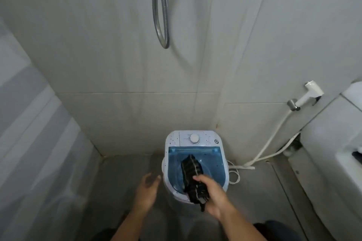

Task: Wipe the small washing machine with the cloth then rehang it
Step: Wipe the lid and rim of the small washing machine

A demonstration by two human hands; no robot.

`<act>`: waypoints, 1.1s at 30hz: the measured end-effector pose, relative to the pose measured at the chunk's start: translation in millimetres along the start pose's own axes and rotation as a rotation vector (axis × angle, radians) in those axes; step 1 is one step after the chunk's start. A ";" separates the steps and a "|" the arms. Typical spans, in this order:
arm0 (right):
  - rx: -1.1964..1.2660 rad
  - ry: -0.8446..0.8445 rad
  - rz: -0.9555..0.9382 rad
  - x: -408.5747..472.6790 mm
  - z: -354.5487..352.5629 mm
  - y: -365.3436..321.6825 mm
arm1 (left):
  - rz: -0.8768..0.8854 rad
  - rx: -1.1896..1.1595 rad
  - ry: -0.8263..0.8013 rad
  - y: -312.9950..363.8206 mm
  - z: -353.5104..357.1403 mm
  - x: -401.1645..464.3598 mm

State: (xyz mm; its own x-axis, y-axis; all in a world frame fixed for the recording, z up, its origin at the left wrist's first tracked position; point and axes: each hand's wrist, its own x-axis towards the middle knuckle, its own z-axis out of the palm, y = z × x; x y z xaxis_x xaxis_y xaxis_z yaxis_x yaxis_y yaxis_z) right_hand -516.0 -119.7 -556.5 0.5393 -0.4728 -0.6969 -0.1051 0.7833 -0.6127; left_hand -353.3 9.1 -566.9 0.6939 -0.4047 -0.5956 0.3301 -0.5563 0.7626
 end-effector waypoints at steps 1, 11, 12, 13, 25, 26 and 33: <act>-0.105 0.028 -0.064 16.5 3.6 -16.6 | 0.009 0.009 0.006 1.0 0.2 15.6; -1.586 0.340 -0.784 188.1 68.6 -125.5 | 0.035 0.016 -0.107 -9.8 29.1 104.4; -1.713 0.346 -0.796 198.4 72.3 -122.7 | 0.024 -0.008 -0.120 -12.4 30.8 108.3; -1.825 0.326 -0.802 205.0 74.8 -117.3 | 0.011 -0.027 -0.128 -13.1 31.2 110.8; -2.099 -0.160 -1.138 181.1 48.4 -94.6 | -0.001 -0.128 -0.157 -27.0 38.6 132.7; -2.027 -0.051 -1.093 181.3 54.5 -108.9 | -0.005 -0.119 -0.154 -27.0 38.6 132.9; -2.057 0.244 -0.879 199.2 71.0 -103.7 | -0.003 -0.106 -0.148 -26.6 35.3 129.9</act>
State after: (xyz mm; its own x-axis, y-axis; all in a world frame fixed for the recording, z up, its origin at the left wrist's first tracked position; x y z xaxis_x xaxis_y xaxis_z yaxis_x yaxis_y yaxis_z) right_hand -338.3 -266.4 -605.4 0.8591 -0.5102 -0.0398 -0.5111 -0.8594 -0.0172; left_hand -294.6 -54.3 -673.5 0.5933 -0.5099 -0.6229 0.4034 -0.4812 0.7782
